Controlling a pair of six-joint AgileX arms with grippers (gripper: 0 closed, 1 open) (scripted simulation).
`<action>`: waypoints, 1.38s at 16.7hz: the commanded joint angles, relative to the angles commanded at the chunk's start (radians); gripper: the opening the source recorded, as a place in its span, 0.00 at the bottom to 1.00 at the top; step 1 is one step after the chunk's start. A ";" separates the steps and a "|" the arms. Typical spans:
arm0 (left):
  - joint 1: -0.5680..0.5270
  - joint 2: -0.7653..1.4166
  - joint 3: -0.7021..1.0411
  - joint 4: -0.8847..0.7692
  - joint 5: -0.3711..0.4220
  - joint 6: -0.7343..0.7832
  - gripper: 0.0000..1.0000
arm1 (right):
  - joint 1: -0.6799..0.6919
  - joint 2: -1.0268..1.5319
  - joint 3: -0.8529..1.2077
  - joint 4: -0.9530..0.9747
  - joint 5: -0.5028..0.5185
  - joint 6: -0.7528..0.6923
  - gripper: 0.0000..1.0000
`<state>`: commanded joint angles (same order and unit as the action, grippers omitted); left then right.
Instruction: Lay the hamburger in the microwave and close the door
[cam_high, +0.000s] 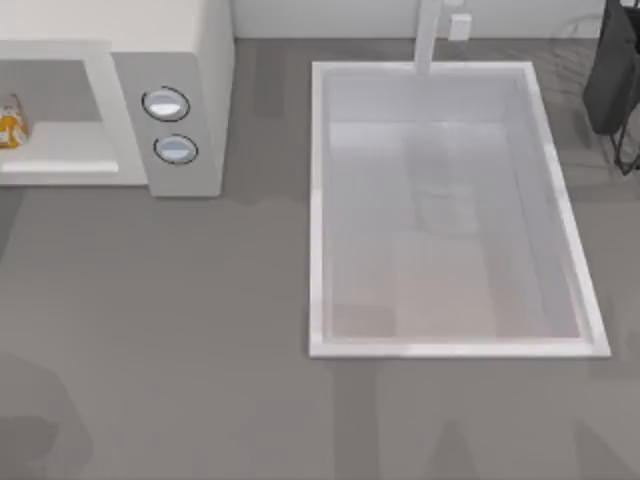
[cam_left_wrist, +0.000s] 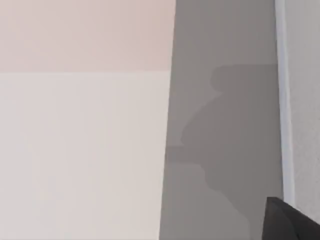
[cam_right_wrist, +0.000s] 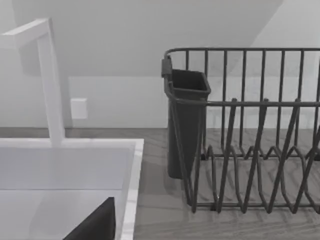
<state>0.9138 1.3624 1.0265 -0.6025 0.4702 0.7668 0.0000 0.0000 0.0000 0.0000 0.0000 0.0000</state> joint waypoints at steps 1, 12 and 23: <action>0.031 0.085 0.063 -0.033 0.026 0.031 0.00 | 0.000 0.000 0.000 0.000 0.000 0.000 1.00; 0.138 0.402 0.372 -0.164 0.203 0.160 0.00 | 0.000 0.000 0.000 0.000 0.000 0.000 1.00; 0.140 0.495 0.161 0.151 0.201 0.162 0.00 | 0.000 0.000 0.000 0.000 0.000 0.000 1.00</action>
<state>1.0536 1.8577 1.1877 -0.4519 0.6712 0.9293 0.0000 0.0000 0.0000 0.0000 0.0000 0.0000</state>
